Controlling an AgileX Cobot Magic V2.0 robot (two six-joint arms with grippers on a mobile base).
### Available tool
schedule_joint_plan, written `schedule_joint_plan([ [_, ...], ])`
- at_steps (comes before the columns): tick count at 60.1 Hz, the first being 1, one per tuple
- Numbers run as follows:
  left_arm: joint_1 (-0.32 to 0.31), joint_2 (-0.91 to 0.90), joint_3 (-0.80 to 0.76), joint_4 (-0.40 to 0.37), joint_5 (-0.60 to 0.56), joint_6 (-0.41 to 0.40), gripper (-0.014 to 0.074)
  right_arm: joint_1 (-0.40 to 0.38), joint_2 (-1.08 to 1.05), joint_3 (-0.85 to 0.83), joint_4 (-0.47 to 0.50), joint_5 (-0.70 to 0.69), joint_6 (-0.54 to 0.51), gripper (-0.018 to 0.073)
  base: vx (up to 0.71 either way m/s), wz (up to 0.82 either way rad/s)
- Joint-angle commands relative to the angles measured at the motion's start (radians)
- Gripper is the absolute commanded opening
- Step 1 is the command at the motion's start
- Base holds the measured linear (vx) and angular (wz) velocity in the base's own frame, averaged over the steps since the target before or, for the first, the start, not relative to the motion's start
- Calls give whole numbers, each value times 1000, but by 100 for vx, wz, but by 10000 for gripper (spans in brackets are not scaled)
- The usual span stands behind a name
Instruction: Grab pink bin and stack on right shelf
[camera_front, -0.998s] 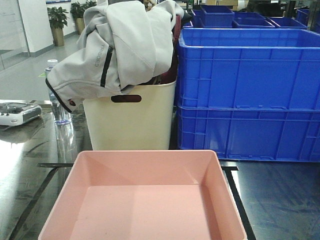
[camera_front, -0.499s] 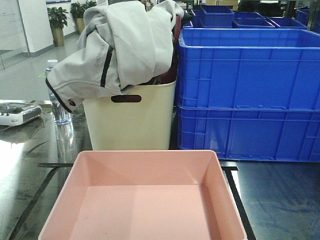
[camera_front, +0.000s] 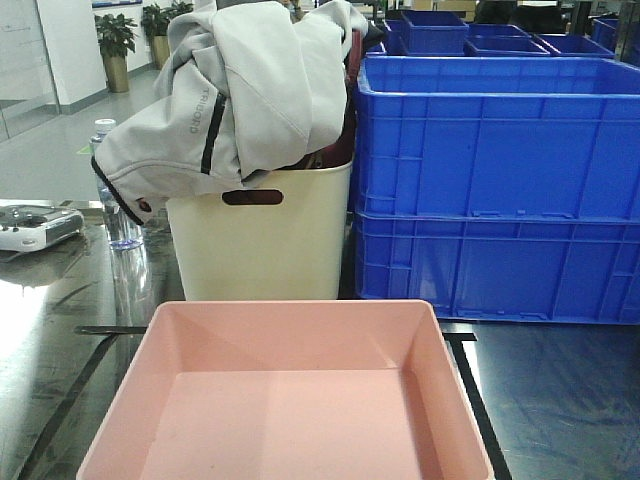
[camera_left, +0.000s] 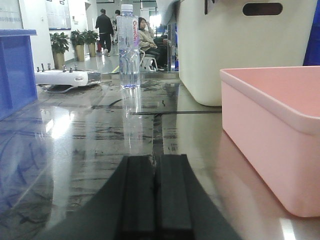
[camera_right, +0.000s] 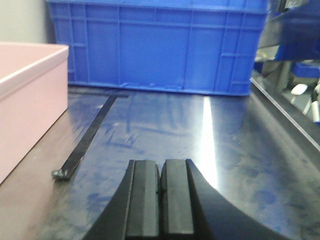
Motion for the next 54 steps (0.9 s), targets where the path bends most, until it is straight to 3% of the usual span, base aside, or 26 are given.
schedule_joint_plan([
  [1,-5,-20,14,0,-88,-8,-6,-5,-4,-28,-74,-93,77,-12,0,0],
  [8,-5,-20,14,0,-88,-8,-6,-5,-21,-8,-70,-119,95,-12,0,0],
  [15,-5,-20,14,0,-88,-8,-6,-5,-39,93,-69,-261,98,-12,0,0],
  [29,-5,-20,14,0,-88,-8,-6,-5,-38,89,-69,-218,64,-12,0,0],
  [37,-5,-20,14,0,-88,-8,-6,-5,-38,89,-11,-248,-9,-12,0,0],
  [54,-5,-20,14,0,-88,-8,-6,-5,-37,88,-3,-279,-3,-12,0,0],
])
